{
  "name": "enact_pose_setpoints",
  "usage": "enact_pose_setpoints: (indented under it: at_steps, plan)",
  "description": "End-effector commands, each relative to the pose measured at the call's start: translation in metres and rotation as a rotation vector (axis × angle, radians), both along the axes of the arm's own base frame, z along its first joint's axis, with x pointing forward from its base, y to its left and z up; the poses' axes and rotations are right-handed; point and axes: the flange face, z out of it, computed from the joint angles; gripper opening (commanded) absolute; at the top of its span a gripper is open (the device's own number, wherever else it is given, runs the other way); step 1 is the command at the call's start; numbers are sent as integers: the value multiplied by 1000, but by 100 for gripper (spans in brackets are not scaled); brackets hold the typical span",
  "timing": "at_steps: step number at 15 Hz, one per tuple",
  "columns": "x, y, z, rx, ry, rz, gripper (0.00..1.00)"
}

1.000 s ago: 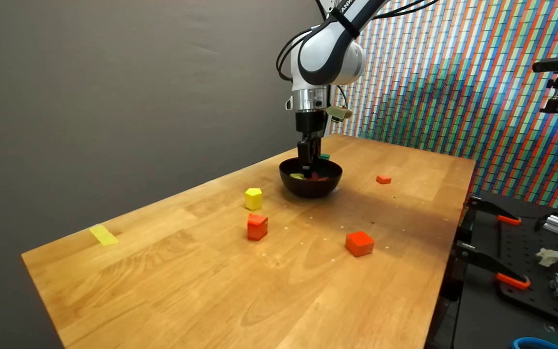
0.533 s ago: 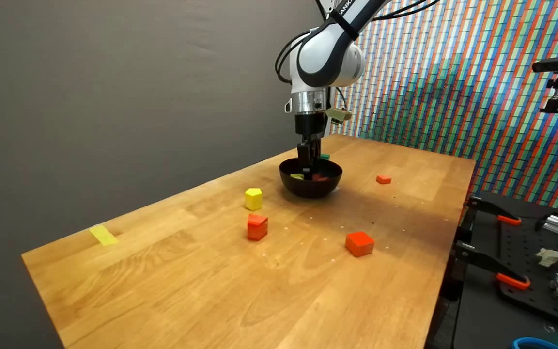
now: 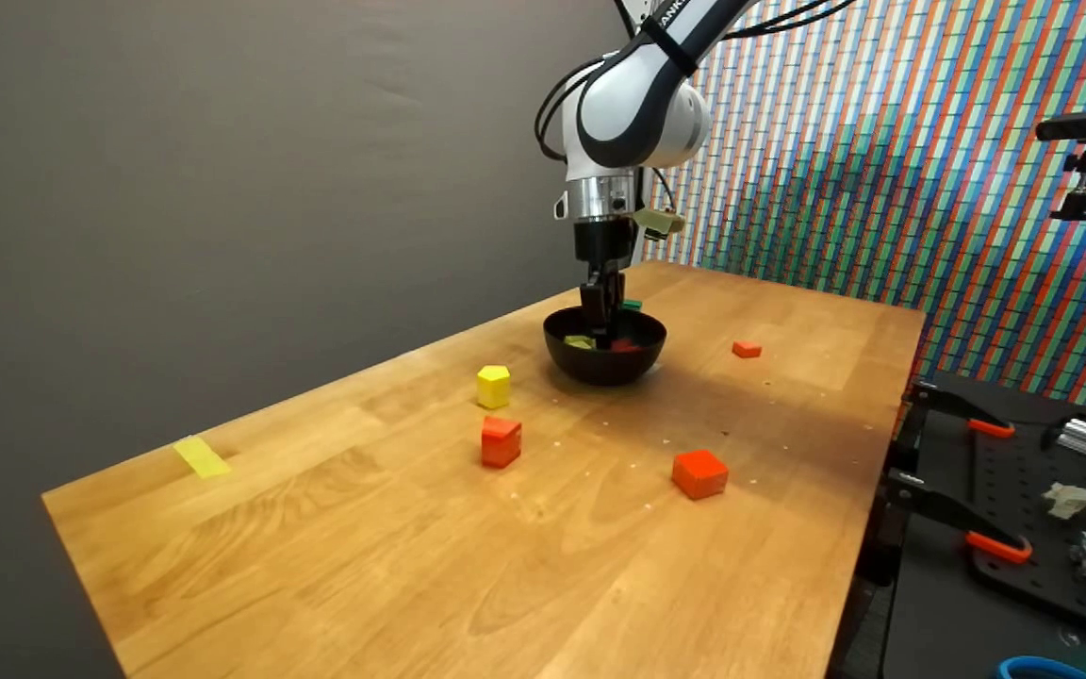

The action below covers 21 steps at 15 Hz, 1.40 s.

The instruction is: Remove the cubes from the bowl

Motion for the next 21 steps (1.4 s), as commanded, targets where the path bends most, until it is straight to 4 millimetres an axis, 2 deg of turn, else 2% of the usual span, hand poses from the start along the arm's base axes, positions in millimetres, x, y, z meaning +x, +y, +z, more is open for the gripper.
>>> enact_pose_setpoints:
  at_steps: [1, 3, 4, 6, 8, 9, 10, 12, 15, 19, 21]
  plan:
    - [3, -3, 1, 4, 3, 7, 5]
    - [5, -3, 5, 7, -6, 5, 2]
    - [4, -3, 7, 8, -9, 6, 5]
    - [7, -4, 14, 8, -24, 0, 0]
    - [6, -4, 13, 17, -19, -3, 3]
    - [6, -3, 13, 20, -17, 4, 13]
    - [6, -2, 12, 23, -14, 5, 32]
    - [7, 2, 9, 25, -15, 9, 44]
    - [14, 6, 5, 4, -44, -6, 69]
    - [22, 10, -2, 17, -41, -16, 98]
    - [27, 12, -5, 33, -37, -23, 100]
